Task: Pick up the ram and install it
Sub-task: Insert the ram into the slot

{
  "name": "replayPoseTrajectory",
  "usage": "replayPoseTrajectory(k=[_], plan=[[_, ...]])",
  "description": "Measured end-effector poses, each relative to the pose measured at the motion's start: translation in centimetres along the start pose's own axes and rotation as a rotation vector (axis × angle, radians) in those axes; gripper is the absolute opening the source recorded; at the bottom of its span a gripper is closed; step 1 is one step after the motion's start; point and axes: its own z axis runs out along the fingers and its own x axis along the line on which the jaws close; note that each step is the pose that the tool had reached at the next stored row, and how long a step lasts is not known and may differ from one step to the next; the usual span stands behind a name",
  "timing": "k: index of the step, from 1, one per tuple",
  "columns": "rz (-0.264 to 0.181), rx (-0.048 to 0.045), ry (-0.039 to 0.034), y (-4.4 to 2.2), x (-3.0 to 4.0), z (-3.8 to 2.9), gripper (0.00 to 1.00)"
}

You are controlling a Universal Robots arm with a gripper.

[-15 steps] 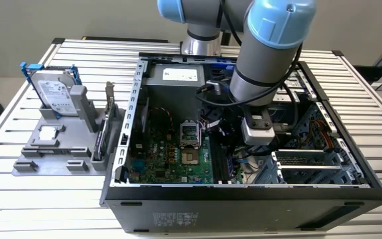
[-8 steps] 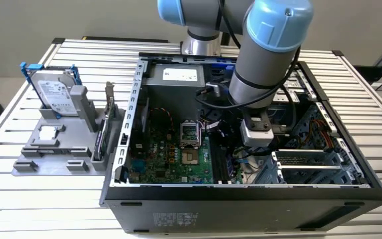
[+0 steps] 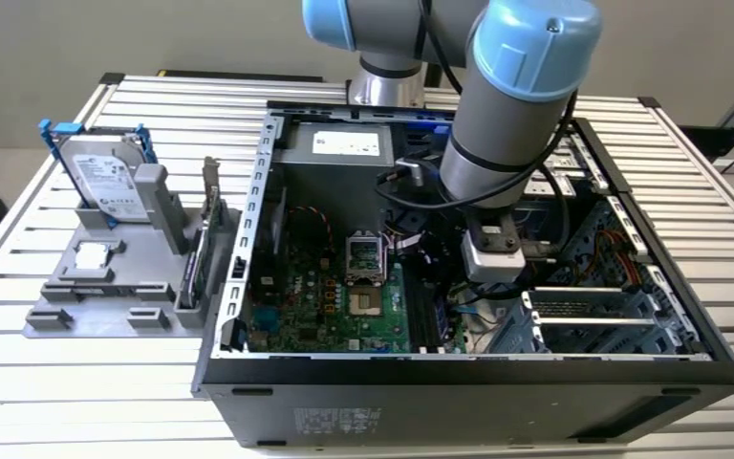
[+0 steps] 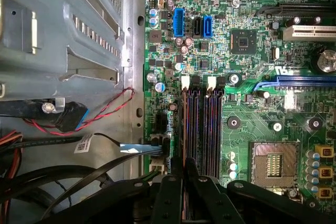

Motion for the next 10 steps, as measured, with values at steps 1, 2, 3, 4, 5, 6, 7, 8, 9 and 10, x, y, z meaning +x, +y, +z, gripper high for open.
replayPoseTrajectory(k=[1,2,3,4,5,6,7,8,9,10], plan=[[0.0,0.0001,0.0,0.0,0.0,0.0,0.0],[0.0,0.0,0.0,0.0,0.0,0.0,0.0],[0.0,0.0001,0.0,0.0,0.0,0.0,0.0],[0.0,0.0,0.0,0.0,0.0,0.0,0.0],[0.0,0.0,0.0,0.0,0.0,0.0,0.0],[0.0,0.0,0.0,0.0,0.0,0.01,0.0],[0.0,0.0,0.0,0.0,0.0,0.0,0.0],[0.0,0.0,0.0,0.0,0.0,0.01,0.0],[0.0,0.0001,0.0,0.0,0.0,0.01,0.0],[0.0,0.0,0.0,0.0,0.0,0.01,0.0]])
